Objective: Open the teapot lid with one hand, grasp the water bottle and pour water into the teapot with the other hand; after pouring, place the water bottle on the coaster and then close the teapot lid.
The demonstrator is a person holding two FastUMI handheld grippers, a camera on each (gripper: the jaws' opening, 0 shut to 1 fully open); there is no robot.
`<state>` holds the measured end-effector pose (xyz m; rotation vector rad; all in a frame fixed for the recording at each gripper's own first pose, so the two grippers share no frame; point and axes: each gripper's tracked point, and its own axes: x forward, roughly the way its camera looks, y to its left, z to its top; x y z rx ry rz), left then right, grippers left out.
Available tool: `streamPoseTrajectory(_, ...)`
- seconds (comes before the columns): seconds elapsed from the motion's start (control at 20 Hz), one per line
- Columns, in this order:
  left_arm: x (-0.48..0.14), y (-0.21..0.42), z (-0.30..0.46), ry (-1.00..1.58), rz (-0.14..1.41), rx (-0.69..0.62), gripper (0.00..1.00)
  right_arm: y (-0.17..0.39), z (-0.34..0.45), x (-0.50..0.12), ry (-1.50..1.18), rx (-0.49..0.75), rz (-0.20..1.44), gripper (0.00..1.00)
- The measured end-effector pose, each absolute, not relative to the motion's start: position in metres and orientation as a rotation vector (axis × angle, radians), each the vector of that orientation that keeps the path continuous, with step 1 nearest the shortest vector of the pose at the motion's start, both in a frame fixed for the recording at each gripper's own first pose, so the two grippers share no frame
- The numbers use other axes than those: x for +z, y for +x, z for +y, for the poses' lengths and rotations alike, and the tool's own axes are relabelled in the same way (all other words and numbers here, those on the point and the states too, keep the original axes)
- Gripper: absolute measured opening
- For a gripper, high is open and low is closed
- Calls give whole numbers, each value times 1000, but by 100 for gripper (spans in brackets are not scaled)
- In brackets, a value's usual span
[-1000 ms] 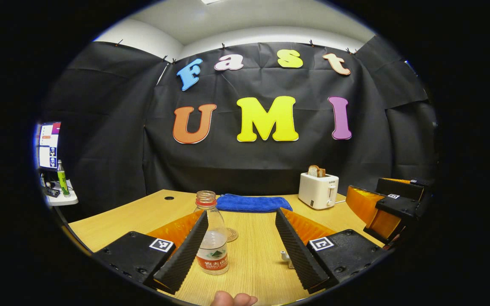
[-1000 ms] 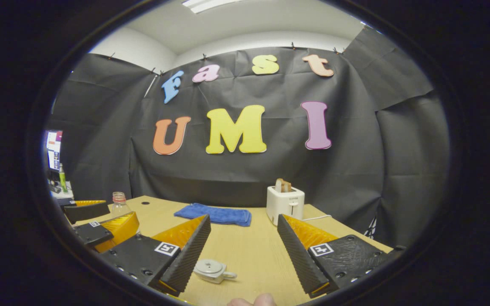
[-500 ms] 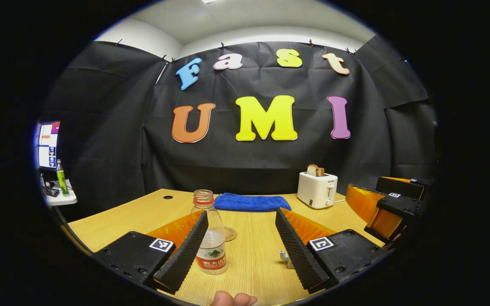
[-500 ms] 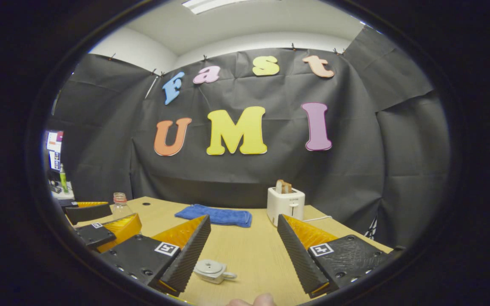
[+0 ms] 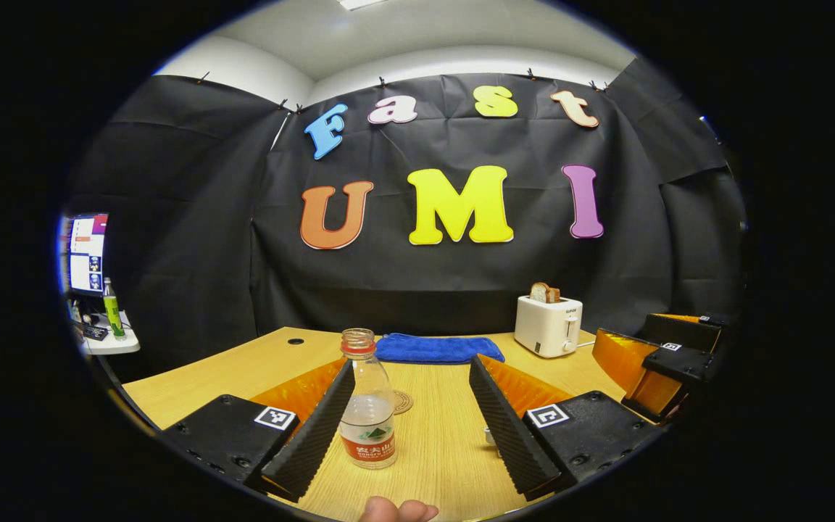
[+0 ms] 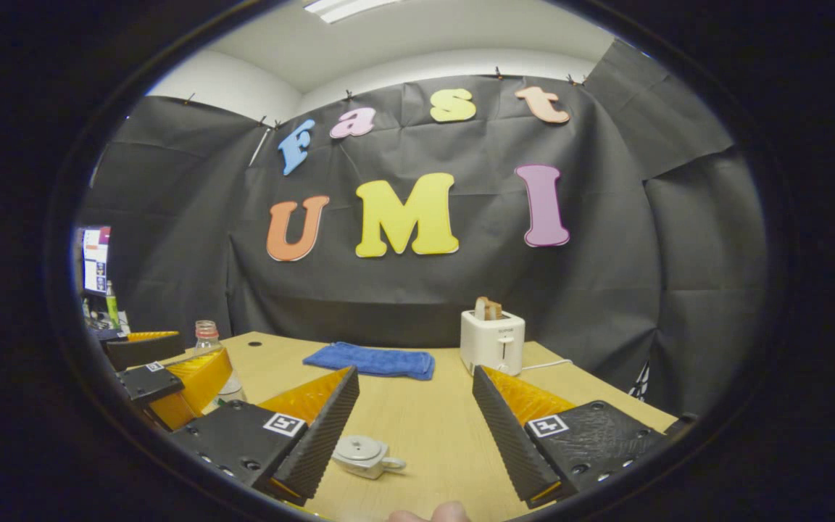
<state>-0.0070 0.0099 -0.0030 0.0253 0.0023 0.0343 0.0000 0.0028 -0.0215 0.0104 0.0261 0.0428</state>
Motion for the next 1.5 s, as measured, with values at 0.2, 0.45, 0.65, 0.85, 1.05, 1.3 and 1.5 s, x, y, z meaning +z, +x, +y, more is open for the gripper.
streamPoseTrajectory(0.2, -8, -12, 14, 43, 22, 30, 99, 5, 7, -44, 10, 69, 49, 95)
streamPoseTrajectory(0.45, 1, -20, 31, 44, -10, 69, 99, 20, 25, -90, 5, 114, 158, 95)
streamPoseTrajectory(0.65, -8, -21, 48, 53, 18, 105, 100, 33, 43, -117, -25, 158, 222, 96)
streamPoseTrajectory(0.85, -5, -22, 60, 45, 15, 123, 99, 40, 57, -131, -74, 183, 245, 96)
streamPoseTrajectory(1.05, -4, -22, 70, 45, 18, 144, 100, 49, 66, -142, -75, 197, 269, 84)
streamPoseTrajectory(1.3, -7, -20, 77, 36, 29, 154, 100, 49, 80, -144, -115, 221, 267, 46)
streamPoseTrajectory(1.5, -10, -19, 80, 32, 38, 158, 100, 49, 81, -145, -111, 214, 268, 23)
